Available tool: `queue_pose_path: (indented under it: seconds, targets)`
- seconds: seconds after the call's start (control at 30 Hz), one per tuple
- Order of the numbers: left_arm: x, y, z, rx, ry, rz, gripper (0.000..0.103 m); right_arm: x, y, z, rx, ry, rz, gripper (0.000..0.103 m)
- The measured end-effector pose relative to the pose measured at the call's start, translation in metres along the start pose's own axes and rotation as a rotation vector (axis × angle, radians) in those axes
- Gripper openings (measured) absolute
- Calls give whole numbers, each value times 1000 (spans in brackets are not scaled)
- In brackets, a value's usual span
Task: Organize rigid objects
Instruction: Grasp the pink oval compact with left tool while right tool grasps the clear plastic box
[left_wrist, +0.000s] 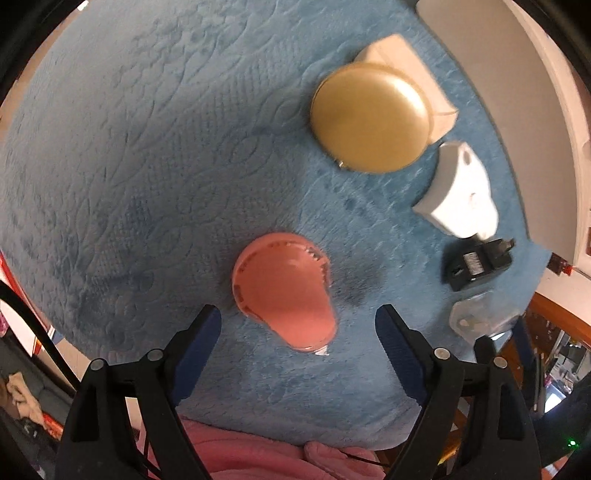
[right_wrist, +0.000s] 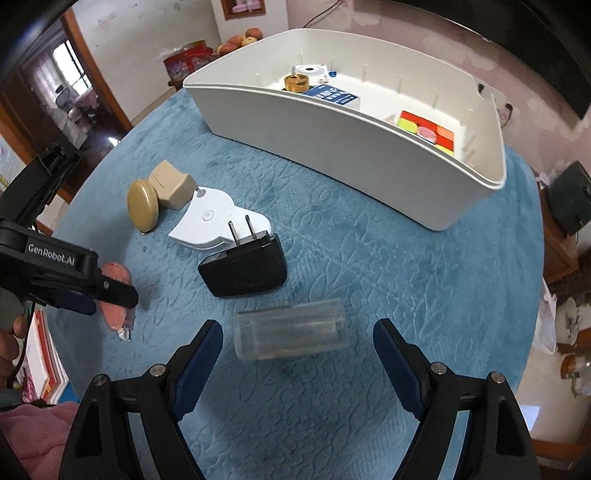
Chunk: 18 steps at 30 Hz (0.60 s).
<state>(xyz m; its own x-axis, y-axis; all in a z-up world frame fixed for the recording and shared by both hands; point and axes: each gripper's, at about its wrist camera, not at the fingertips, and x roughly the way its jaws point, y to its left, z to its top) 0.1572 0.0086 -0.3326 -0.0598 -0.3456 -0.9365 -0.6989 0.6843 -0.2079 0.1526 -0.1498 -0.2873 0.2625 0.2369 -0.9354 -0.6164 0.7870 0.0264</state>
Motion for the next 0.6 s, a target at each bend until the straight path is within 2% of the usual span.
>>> queue_pose_path:
  seconds: [0.3,0.37,0.4,0.47,0.6]
  targets:
    - [9,3,0,-37,13,42,82,17,-1,1,-26,10,19,84]
    - [11,0,1,-58,18,55,77,19,-1,0,-28,13,17,84]
    - [10,1,5,-69,20,60,70,20,-2,0,-29,12,16,84]
    - [9,6,9,-88,30,60,67,20,-2,-1,-27,6,13,83]
    - [4,22,12,-130,40,52,51,22,-2,-3,-26,11,16,72]
